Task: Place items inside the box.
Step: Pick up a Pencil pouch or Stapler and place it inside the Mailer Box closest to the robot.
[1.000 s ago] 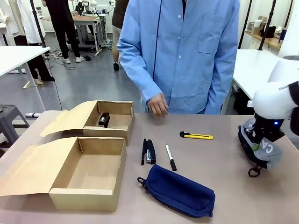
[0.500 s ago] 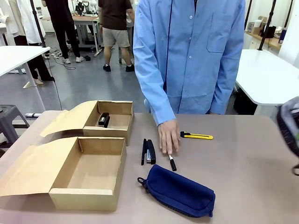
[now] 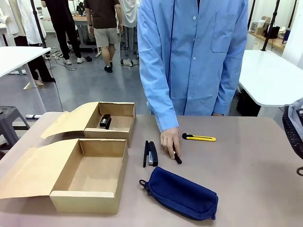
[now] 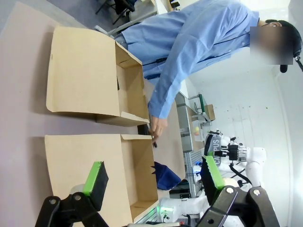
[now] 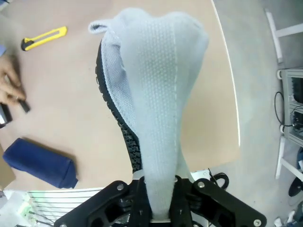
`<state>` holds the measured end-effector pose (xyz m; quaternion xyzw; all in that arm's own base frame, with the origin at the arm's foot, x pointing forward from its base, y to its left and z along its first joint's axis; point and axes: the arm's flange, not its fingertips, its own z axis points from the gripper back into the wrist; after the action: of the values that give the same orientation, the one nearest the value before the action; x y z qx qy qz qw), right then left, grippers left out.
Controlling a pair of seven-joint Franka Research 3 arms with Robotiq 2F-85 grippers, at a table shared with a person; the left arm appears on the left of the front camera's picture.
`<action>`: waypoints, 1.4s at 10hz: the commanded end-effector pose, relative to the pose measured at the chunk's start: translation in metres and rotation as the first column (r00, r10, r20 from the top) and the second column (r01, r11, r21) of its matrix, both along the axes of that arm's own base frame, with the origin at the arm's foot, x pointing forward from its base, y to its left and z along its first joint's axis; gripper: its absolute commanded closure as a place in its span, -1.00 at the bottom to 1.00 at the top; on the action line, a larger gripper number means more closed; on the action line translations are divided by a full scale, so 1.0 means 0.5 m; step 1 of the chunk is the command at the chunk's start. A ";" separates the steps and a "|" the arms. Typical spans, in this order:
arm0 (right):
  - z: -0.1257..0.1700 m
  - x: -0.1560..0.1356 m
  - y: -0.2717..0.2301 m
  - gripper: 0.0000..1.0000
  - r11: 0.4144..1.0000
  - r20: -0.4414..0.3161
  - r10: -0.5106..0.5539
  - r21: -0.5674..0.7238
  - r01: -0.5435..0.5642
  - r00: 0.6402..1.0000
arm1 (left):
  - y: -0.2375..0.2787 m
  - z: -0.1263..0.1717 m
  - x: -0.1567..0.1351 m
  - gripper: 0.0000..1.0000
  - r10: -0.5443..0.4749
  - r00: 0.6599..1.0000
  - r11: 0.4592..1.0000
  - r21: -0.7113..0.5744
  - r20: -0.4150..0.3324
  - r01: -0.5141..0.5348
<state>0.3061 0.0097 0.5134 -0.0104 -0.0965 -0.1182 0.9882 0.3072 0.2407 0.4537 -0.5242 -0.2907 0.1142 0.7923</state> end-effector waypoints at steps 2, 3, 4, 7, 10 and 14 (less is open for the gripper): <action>0.039 -0.024 0.148 0.89 0.988 0.032 -0.105 0.117 0.101 0.994 | -0.003 0.004 0.003 -1.00 0.000 0.999 1.000 -0.009 0.033 0.000; 0.057 -0.024 0.224 0.89 0.981 0.006 -0.158 0.119 0.156 0.987 | -0.003 0.004 0.003 -1.00 0.000 0.999 1.000 -0.009 0.033 0.000; 0.061 -0.028 0.293 0.89 0.983 -0.059 -0.151 0.098 0.156 0.987 | -0.003 0.004 0.003 -1.00 0.000 0.999 1.000 -0.009 0.033 0.000; 0.054 -0.038 0.262 0.89 0.963 -0.131 -0.214 0.135 0.232 0.968 | -0.003 0.004 0.003 -1.00 0.000 0.999 1.000 -0.009 0.033 0.000; 0.093 -0.050 0.398 0.89 0.959 -0.075 -0.047 0.276 0.066 0.996 | -0.003 0.004 0.003 -1.00 0.000 0.999 1.000 -0.009 0.033 0.000; 0.108 -0.029 0.686 0.89 0.896 -0.074 0.157 0.430 -0.111 0.985 | -0.003 0.004 0.003 -1.00 0.000 0.999 1.000 -0.009 0.033 0.000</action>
<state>0.2737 0.3329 0.5697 0.1702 -0.0381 -0.0760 0.9817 0.3077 0.2401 0.4537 -0.5242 -0.2901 0.1135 0.7926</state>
